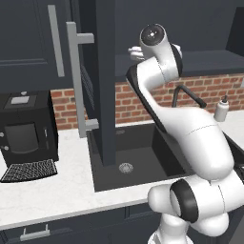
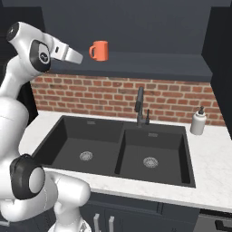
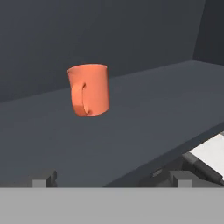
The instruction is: Gather all objects into one cabinet and sort the glasses and bowls to opposite sides.
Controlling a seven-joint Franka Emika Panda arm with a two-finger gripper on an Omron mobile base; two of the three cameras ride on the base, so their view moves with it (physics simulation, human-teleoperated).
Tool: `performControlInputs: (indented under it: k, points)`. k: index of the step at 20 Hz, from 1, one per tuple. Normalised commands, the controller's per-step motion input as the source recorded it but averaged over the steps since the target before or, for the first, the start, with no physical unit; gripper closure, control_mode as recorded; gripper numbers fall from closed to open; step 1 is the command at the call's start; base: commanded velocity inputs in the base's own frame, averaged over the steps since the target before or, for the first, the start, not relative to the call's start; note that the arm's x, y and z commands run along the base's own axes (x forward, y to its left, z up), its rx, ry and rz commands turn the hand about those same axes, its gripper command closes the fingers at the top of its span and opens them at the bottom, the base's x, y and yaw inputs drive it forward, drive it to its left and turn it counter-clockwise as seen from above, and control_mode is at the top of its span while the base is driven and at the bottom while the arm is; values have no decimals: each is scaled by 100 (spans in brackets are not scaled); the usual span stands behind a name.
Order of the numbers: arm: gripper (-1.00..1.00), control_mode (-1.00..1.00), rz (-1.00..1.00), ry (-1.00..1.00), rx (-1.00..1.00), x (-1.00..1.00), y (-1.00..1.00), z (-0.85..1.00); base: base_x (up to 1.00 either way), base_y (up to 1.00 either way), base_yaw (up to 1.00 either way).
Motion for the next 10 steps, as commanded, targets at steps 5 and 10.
performControlInputs:
  k: [5, 10]
  points:
    - [-100, -100, 0, 0, 0, 29, 0, 0, 0, 0, 0]
    - [-100, -100, 0, 0, 0, 30, 0, -15, 0, 0, 0]
